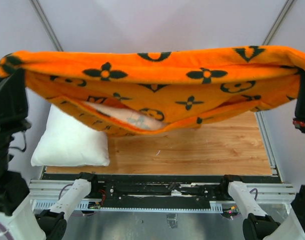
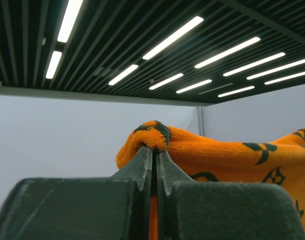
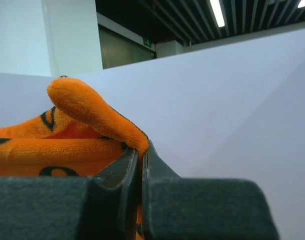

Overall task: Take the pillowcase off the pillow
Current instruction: Adjust the pillowcase at the center of the board.

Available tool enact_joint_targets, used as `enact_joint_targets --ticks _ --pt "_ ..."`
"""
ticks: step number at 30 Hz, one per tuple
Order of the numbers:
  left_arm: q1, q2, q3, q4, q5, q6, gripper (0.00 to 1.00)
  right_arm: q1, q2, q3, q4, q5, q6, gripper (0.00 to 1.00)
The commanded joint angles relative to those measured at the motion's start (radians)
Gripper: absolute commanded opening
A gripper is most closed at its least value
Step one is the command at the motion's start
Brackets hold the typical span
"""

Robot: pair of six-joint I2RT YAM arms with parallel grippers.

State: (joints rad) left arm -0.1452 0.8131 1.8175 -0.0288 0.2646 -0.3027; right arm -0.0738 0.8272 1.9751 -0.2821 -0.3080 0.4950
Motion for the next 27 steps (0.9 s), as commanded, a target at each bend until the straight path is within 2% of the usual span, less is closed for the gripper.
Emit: enact_joint_targets --ticks 1,6,10,14,18,24,27 --pt "0.009 0.033 0.171 -0.110 0.048 -0.031 0.00 0.002 0.036 0.106 -0.071 0.078 -0.049 0.01" --pt "-0.012 0.143 0.326 -0.190 0.014 -0.040 0.00 0.058 0.116 0.228 -0.123 0.119 -0.097 0.01" --pt "-0.043 0.227 0.311 -0.208 -0.024 -0.043 0.00 0.096 0.185 0.230 -0.128 0.181 -0.143 0.01" --pt "-0.043 0.314 0.227 -0.176 -0.022 -0.064 0.00 0.100 0.282 0.181 -0.135 0.200 -0.155 0.01" --pt "-0.042 0.392 0.061 -0.114 -0.063 -0.073 0.00 0.096 0.389 0.064 -0.122 0.165 -0.125 0.01" --pt "-0.012 0.499 -0.344 0.108 -0.087 -0.126 0.00 0.052 0.452 -0.384 0.092 0.099 0.009 0.01" --pt "0.024 0.615 -0.534 0.258 -0.105 -0.181 0.00 0.051 0.529 -0.542 0.165 0.091 0.033 0.01"
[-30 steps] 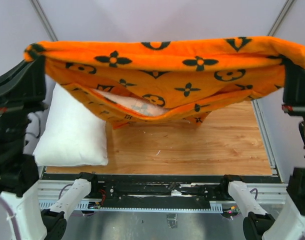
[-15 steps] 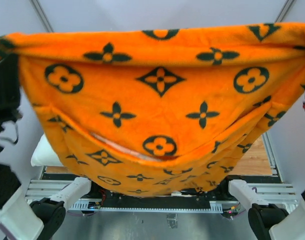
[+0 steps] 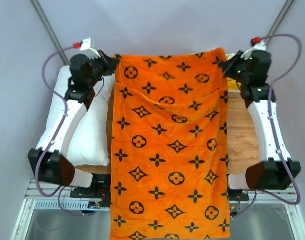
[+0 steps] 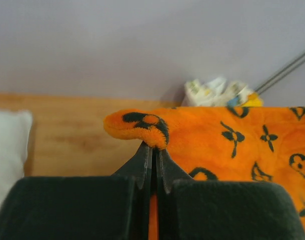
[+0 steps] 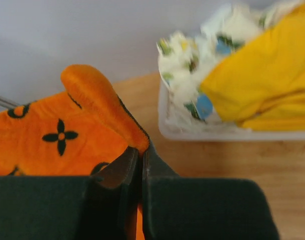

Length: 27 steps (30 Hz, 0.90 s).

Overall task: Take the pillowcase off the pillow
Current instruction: Adjust the pillowcase at the center of the board.

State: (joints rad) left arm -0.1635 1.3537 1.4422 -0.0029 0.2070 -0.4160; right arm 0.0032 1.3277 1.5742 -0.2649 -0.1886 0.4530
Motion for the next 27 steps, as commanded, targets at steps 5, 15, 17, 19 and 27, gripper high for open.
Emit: enact_joint_targets --ticks 5,15,17,19,27 --pt "0.073 0.347 -0.249 0.370 -0.107 -0.081 0.00 -0.027 0.195 -0.254 0.237 -0.060 0.111 0.01" --pt "0.156 0.562 -0.201 0.354 -0.326 0.005 0.00 0.003 0.381 -0.241 0.274 -0.128 0.084 0.01" --pt "0.181 0.574 -0.198 0.350 -0.345 0.039 0.00 0.042 0.413 -0.226 0.274 -0.130 0.070 0.01" --pt "0.198 0.586 -0.180 0.328 -0.377 0.090 0.00 0.089 0.450 -0.206 0.269 -0.116 0.063 0.01" --pt "0.233 0.655 -0.036 0.250 -0.428 0.259 0.00 0.170 0.642 -0.046 0.276 -0.032 0.095 0.01"
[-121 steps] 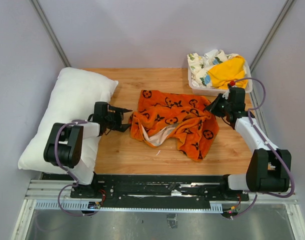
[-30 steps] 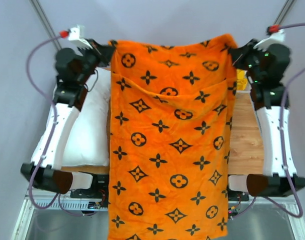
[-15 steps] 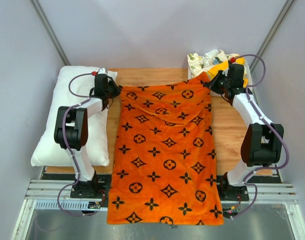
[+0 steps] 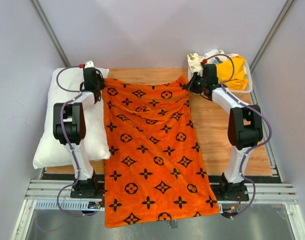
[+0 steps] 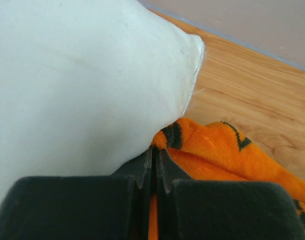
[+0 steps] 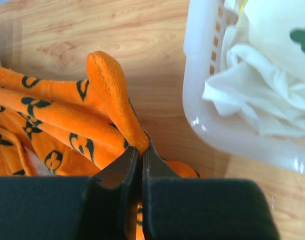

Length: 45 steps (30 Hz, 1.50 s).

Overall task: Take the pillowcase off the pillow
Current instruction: Adjust the pillowcase at the center of the board.

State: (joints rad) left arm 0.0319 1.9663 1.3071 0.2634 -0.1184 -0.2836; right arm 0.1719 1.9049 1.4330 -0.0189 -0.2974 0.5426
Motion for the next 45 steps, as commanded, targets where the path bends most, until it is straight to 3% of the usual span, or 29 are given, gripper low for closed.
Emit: enact_joint_targets --ticks 1,9,14,24,30,33,37,40,45 --pt "0.041 0.056 0.130 -0.032 -0.095 0.133 0.00 0.002 0.100 0.129 0.025 0.083 0.006 0.01" --pt "0.046 0.178 0.385 -0.093 0.107 0.111 0.00 0.003 0.351 0.511 -0.171 0.195 -0.081 0.01" --pt "0.045 0.216 0.436 -0.078 0.212 0.079 0.00 0.009 0.449 0.688 -0.354 0.376 -0.227 0.01" --pt "0.032 0.166 0.284 -0.051 0.314 0.033 0.00 0.006 0.432 0.676 -0.413 0.675 -0.416 0.01" --pt "-0.041 0.094 0.176 -0.064 0.313 0.017 0.00 0.002 0.349 0.608 -0.377 0.624 -0.404 0.01" --pt "-0.093 0.054 0.095 -0.004 0.308 -0.074 0.00 0.001 0.302 0.563 -0.346 0.597 -0.387 0.01" --pt "-0.093 0.055 -0.014 0.096 0.260 -0.242 0.00 0.001 0.276 0.546 -0.346 0.572 -0.376 0.01" --pt "-0.083 0.044 -0.087 0.101 0.147 -0.276 0.00 0.001 0.254 0.524 -0.352 0.564 -0.375 0.01" --pt "-0.008 -0.007 -0.188 0.080 0.076 -0.249 0.00 -0.007 0.201 0.452 -0.324 0.555 -0.369 0.01"
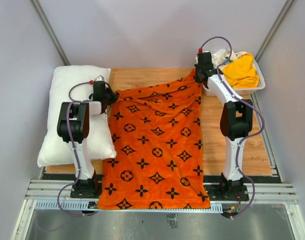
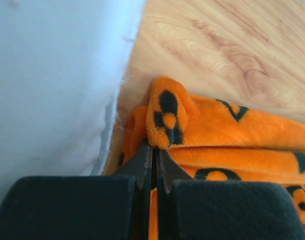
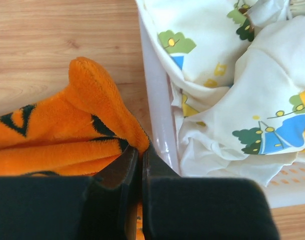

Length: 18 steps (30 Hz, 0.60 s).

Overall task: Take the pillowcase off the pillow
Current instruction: Adjust the pillowcase at the center of the board.

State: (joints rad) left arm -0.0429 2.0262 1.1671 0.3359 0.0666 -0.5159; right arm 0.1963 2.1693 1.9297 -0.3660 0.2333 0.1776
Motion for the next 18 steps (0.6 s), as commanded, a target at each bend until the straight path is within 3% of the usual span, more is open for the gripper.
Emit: enact_joint_targets --ticks 1,4,7,11,15,18 --pt "0.092 -0.076 -0.066 0.025 -0.093 -0.015 0.00 -0.033 -0.069 -0.054 0.031 0.020 0.001 0.01" --pt "0.133 -0.103 -0.057 0.019 -0.093 0.013 0.00 -0.038 -0.058 -0.049 0.037 0.002 0.012 0.01" --pt "0.137 -0.086 0.075 -0.081 -0.089 0.076 0.00 -0.038 -0.020 0.009 0.011 -0.011 0.015 0.01" --pt "0.139 -0.083 0.190 -0.202 -0.203 0.194 0.00 -0.037 0.021 0.086 -0.032 -0.015 -0.005 0.01" --pt "0.143 -0.128 0.154 -0.252 -0.346 0.301 0.00 -0.037 0.020 0.087 -0.041 -0.022 -0.014 0.01" --pt "0.143 -0.163 0.059 -0.233 -0.351 0.321 0.00 -0.038 0.009 0.069 -0.032 -0.028 -0.013 0.01"
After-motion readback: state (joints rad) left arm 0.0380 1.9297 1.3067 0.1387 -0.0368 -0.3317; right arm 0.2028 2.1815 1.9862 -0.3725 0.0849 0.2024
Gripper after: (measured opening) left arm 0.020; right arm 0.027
